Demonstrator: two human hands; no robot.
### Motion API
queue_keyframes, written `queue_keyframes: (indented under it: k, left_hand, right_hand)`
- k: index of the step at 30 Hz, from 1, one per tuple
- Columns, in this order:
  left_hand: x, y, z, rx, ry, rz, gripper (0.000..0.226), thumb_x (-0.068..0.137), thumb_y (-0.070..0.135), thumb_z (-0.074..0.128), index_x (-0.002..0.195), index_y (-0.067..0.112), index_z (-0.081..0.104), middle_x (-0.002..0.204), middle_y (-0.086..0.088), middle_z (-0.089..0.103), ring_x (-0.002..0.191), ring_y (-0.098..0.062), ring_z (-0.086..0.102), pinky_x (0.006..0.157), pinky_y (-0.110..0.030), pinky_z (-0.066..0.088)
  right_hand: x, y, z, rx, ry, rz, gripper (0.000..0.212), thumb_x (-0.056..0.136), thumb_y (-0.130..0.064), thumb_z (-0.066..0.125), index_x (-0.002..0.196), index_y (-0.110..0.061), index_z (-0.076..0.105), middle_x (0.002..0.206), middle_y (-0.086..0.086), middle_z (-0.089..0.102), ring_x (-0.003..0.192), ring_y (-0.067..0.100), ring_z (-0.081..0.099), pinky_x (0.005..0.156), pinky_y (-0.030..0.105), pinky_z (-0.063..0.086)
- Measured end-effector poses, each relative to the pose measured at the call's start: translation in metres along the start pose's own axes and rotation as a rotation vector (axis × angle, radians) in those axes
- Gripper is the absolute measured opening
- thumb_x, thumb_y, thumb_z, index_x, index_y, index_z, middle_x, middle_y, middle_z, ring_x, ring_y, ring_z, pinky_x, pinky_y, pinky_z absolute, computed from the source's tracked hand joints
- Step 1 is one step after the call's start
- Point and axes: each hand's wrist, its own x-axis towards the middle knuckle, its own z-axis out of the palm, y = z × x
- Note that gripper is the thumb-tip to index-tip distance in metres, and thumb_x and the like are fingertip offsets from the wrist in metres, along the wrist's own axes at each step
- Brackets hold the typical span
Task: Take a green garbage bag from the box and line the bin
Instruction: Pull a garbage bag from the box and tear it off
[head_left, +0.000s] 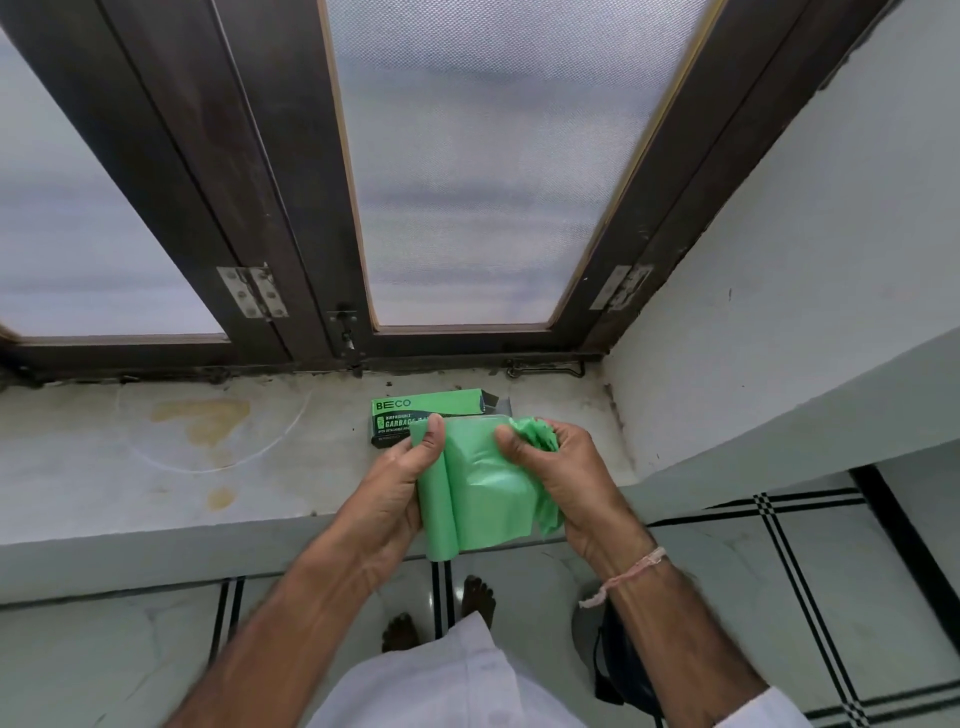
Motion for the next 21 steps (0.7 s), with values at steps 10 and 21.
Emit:
queue_keyframes:
  k: [10,21]
  left_hand:
    - [0.000,-0.005,-0.002,0.028,0.020,-0.041,0.056,0.097,0.050,0.058,0.133,0.008,0.066,0.126,-0.018,0.074,0.117,-0.037,0.071,0.094,-0.059,0.058]
    - [-0.001,-0.006,0.001,0.036,0.035,-0.031,0.050,0.102,0.051,0.049,0.121,0.013,0.075,0.120,-0.014,0.078,0.114,-0.032,0.073,0.099,-0.051,0.057]
  right_hand:
    - [0.003,0.005,0.000,0.065,-0.028,0.022,0.029,0.096,-0.032,0.067,0.110,-0.009,0.075,0.101,0.011,0.081,0.089,0.025,0.077,0.076,0.034,0.064]
    - [0.001,0.006,-0.004,0.001,-0.020,0.007,0.015,0.093,-0.015,0.073,0.099,-0.002,0.073,0.086,0.011,0.079,0.075,0.019,0.075,0.065,0.030,0.062]
